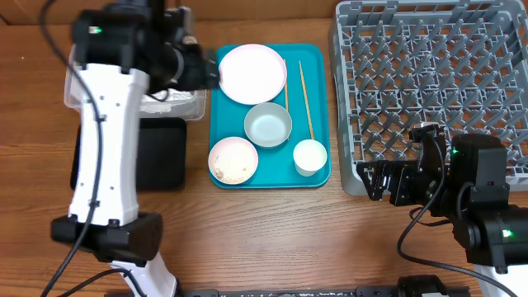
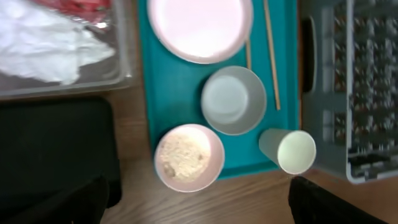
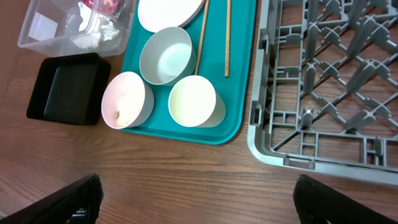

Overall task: Sort waste into correct bins and load items into the dishwasher
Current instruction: 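Reach the left gripper to the white paper cup and grasp it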

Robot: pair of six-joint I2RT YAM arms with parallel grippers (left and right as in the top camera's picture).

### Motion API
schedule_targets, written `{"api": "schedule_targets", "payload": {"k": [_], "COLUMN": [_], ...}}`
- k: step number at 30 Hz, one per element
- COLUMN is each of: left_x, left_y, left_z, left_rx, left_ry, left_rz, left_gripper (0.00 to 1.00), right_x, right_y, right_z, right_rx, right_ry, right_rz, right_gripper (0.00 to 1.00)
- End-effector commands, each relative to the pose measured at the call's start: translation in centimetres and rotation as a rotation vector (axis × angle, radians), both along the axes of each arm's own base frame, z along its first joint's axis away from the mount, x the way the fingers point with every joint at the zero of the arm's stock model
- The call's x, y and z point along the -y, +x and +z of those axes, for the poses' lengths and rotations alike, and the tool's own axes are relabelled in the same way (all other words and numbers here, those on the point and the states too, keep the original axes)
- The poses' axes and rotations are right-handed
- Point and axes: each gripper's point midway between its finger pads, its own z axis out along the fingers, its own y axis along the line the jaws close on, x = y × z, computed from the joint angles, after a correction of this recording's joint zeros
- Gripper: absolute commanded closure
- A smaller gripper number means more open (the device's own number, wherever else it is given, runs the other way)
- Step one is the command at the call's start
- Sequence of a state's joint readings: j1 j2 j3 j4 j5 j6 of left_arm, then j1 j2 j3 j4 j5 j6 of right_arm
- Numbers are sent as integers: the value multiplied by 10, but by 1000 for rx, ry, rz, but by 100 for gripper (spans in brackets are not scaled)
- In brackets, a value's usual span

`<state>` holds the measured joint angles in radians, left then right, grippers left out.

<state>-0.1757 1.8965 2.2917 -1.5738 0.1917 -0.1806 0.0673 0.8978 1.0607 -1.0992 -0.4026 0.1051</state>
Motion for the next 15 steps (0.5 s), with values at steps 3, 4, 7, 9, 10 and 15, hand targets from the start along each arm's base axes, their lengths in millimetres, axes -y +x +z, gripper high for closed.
{"api": "schedule_targets", "payload": {"k": [3, 4, 7, 9, 10, 15], "left_x": [59, 69, 95, 112, 121, 154], "left_y": [-9, -11, -11, -11, -12, -21], "left_z": [-44, -55, -88, -110, -122, -166], "left_rx": [-75, -93, -130, -147, -163, -227], "left_ry": [21, 27, 41, 53, 60, 99], "left_rz": [-195, -220, -279, -329, -352, -452], "left_gripper": [7, 7, 7, 9, 10, 13], "right_x": [-3, -3, -3, -3, -3, -3], "right_y": [3, 4, 4, 4, 4, 3], "right_z": [14, 14, 14, 14, 14, 13], "right_rx": [44, 46, 48, 48, 47, 39], "right_ry": [13, 13, 13, 14, 14, 18], "right_rz": [8, 8, 8, 8, 8, 2], "right_gripper": [0, 0, 0, 0, 0, 0]}}
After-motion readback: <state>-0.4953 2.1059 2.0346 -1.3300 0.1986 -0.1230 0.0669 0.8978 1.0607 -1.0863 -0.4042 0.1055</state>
